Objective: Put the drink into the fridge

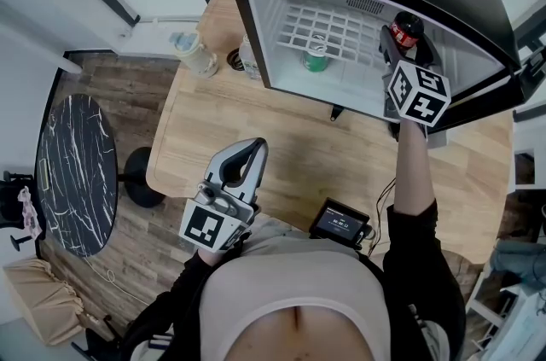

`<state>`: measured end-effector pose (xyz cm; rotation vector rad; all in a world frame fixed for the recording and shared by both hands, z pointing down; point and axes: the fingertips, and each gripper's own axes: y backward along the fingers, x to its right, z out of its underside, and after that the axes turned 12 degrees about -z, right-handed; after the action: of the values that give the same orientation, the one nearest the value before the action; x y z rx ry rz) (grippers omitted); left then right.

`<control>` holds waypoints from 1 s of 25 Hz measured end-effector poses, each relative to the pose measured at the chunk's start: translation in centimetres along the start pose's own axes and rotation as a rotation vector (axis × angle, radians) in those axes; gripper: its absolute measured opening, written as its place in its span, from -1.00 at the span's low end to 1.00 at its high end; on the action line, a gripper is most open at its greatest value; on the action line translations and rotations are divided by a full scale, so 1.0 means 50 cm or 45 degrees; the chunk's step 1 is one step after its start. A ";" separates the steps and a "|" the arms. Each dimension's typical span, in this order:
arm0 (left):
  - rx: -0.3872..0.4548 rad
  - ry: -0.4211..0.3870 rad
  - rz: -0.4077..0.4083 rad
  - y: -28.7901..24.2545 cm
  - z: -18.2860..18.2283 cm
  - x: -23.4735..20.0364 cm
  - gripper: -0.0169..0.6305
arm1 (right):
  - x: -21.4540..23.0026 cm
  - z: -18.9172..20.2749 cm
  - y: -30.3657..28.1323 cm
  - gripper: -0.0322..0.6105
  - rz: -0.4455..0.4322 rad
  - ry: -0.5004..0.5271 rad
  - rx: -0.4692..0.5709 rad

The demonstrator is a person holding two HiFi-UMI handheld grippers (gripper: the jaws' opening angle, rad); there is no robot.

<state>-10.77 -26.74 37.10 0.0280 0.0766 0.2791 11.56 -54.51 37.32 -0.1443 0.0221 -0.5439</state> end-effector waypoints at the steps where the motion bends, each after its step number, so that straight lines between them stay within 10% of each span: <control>1: 0.000 -0.001 -0.001 0.000 0.000 0.000 -0.93 | -0.001 0.000 0.000 0.11 -0.002 0.004 0.000; 25: 0.004 -0.005 0.024 -0.005 -0.007 0.007 -0.93 | -0.023 0.007 0.024 0.05 0.030 0.023 0.034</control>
<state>-10.38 -26.85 36.74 0.0326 0.0732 0.2979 11.23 -52.84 37.46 -0.1131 0.0343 -0.5214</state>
